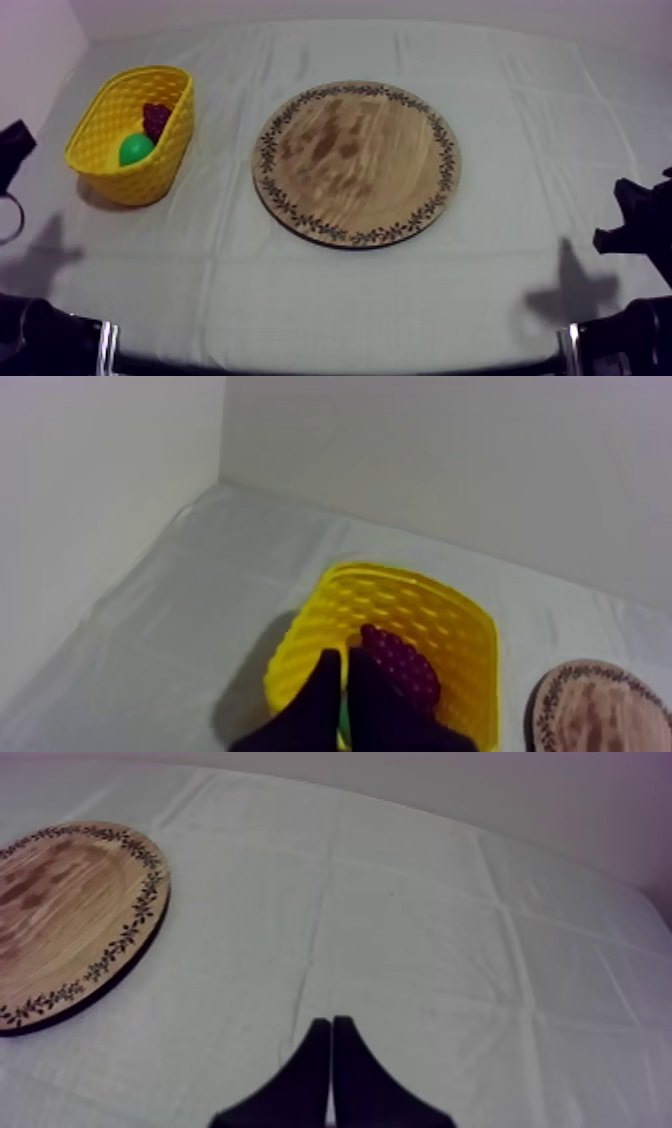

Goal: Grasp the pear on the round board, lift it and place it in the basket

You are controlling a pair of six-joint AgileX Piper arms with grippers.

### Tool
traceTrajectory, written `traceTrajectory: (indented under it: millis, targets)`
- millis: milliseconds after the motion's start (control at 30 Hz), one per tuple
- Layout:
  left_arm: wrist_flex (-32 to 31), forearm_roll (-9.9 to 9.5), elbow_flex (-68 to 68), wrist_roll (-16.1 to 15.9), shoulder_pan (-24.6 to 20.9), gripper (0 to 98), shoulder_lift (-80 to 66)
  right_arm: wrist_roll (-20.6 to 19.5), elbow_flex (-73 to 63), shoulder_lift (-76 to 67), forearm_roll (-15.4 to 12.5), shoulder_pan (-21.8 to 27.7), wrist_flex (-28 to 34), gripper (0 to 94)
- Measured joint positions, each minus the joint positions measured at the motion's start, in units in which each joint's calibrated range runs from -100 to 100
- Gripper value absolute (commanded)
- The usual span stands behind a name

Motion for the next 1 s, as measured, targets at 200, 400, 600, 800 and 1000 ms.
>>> traceTrajectory:
  millis: [200,400,600,800,1000]
  targets:
    - [-2.0,2.01,10.0,-1.3,0.3,0.0,-12.1,0.0,0.0,0.0,0.0,0.0,0.0,0.5]
    - [0.3,8.54,13.8,-7.3,-0.5,0.0,-17.9,0.0,0.0,0.0,0.0,0.0,0.0,0.5]
    - [3.9,12.80,14.2,-12.3,0.1,0.0,-19.3,0.0,0.0,0.0,0.0,0.0,0.0,0.5]
    - [4.6,13.23,14.3,-13.7,0.5,0.0,-19.4,0.0,0.0,0.0,0.0,0.0,0.0,0.5]
    - [4.9,13.36,14.3,-14.1,0.5,0.0,-19.4,0.0,0.0,0.0,0.0,0.0,0.0,0.5]
